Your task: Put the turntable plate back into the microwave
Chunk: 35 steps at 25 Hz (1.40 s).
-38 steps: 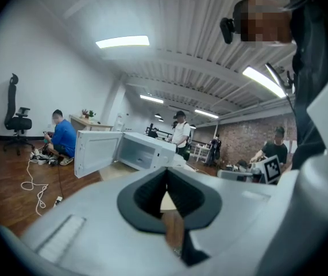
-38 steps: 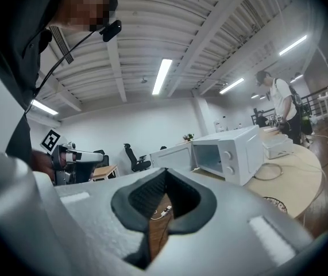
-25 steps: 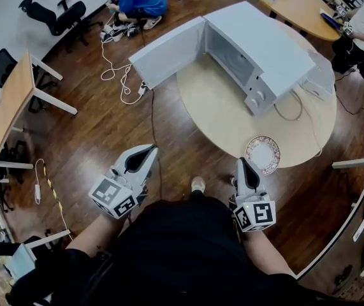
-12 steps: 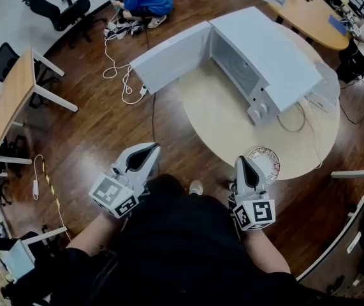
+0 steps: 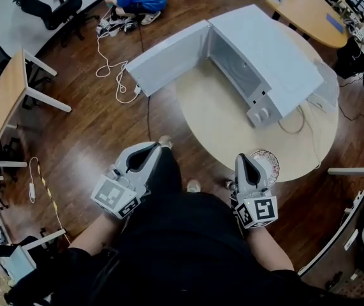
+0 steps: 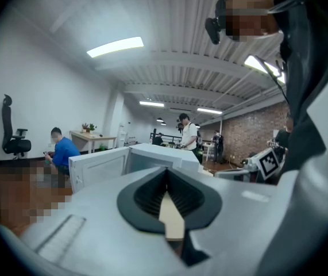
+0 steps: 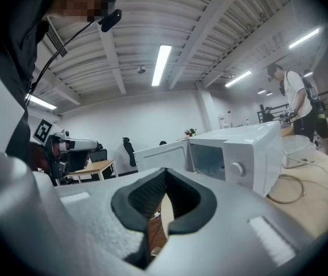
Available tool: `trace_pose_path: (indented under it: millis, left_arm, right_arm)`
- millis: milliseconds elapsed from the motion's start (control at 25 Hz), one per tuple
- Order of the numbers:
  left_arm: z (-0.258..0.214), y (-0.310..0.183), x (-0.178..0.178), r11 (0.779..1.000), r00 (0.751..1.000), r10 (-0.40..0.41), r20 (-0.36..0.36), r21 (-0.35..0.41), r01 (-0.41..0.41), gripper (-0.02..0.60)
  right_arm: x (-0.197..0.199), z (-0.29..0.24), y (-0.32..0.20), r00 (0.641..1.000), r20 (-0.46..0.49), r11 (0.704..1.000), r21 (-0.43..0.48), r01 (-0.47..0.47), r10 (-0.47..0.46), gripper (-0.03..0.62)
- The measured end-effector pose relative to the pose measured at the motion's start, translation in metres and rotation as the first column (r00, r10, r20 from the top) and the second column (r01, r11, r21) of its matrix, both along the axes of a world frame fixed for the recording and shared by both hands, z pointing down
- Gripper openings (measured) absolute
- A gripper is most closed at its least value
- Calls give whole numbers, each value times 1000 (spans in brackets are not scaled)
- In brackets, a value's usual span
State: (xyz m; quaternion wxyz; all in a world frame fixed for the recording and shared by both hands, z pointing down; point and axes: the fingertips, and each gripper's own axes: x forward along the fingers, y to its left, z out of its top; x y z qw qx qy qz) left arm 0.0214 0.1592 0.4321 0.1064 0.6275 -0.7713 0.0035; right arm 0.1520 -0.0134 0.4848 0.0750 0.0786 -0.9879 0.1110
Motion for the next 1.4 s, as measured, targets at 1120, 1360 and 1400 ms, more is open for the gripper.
trace_pose_path:
  millis: [1120,1360,1400]
  left_arm:
    - [17,-166,-144,891,891,453,-9,17,-453,5]
    - [24,-192,-157,821,821,570,-17,27,-570,4]
    - [23,-197,-158,810,810,587,-19,37,-586,5]
  right_arm:
    - [-111,22,-63,937,-54,938,-18,-347,346,2]
    - [-130,13,-69,901,-58,902,0,-432,431,2]
    - [-133,11,-71,893,-55,895,6,-447,446,2]
